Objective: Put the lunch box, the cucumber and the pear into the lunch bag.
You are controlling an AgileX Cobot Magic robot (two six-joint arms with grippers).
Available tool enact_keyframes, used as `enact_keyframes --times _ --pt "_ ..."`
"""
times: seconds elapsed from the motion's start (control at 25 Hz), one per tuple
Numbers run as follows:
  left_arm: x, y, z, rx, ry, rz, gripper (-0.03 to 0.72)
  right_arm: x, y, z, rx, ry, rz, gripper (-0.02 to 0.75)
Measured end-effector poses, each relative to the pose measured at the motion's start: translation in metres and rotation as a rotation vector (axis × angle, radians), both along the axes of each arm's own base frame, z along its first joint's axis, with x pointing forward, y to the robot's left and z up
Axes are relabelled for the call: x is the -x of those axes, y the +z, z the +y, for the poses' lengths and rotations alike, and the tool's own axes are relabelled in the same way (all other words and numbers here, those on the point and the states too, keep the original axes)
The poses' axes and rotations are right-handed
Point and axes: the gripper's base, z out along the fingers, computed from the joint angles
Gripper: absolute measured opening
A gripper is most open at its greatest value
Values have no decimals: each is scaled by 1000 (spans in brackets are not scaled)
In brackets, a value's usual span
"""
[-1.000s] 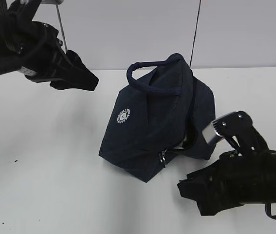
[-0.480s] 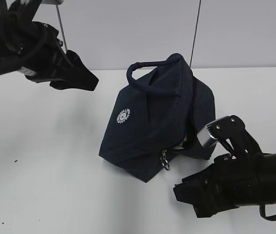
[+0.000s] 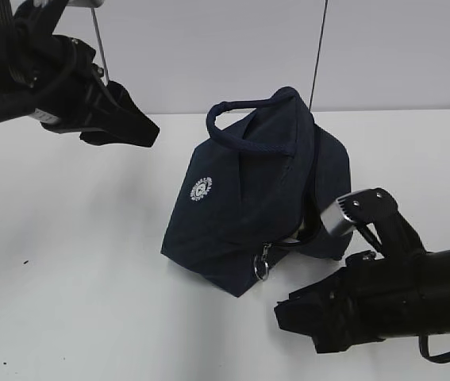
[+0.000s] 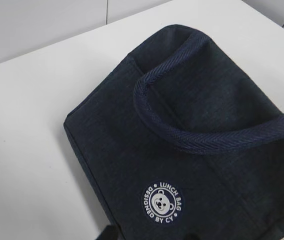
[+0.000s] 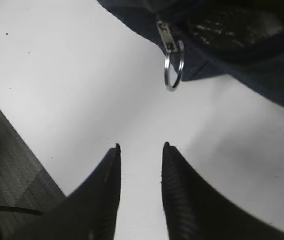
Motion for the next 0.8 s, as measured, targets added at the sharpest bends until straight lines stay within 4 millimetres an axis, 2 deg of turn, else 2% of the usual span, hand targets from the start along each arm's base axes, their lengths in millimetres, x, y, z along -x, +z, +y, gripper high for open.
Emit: enact_keyframes --times 0.28,0.48,0.68,0.8 --pt "0 0 0 0 1 -1 242 3 3 4 -47 20 26 229" --pt "0 -1 0 0 1 1 242 9 8 6 20 166 -15 229" --pt "-1 -1 0 0 1 2 242 17 20 2 65 232 -58 229" --pt "-1 -1 0 0 1 2 242 16 29 -8 139 106 -58 229"
